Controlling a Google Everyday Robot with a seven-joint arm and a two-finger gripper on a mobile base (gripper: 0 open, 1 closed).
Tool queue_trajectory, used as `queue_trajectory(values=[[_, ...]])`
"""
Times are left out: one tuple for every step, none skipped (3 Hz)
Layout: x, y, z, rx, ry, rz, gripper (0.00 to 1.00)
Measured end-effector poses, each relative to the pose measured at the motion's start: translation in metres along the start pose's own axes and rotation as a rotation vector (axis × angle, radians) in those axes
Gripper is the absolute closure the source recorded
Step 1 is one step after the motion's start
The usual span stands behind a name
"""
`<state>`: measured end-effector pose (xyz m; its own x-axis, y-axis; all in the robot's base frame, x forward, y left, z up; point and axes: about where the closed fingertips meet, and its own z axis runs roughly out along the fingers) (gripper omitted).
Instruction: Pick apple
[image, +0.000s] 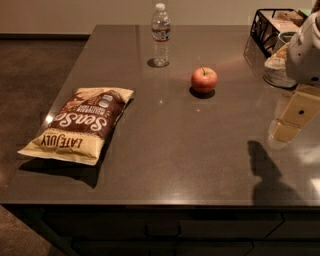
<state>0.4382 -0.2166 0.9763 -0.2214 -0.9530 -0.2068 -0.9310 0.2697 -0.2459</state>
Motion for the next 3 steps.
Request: queue_trajectory(values=[[0.000,0.000,0.000,0.000,0.000,0.000,0.00],[-0.016,-0.019,0.009,-0.021,-0.033,0.032,0.00],[-0.046,-0.058,0.032,-0.030,-0.102,0.110,0.00]])
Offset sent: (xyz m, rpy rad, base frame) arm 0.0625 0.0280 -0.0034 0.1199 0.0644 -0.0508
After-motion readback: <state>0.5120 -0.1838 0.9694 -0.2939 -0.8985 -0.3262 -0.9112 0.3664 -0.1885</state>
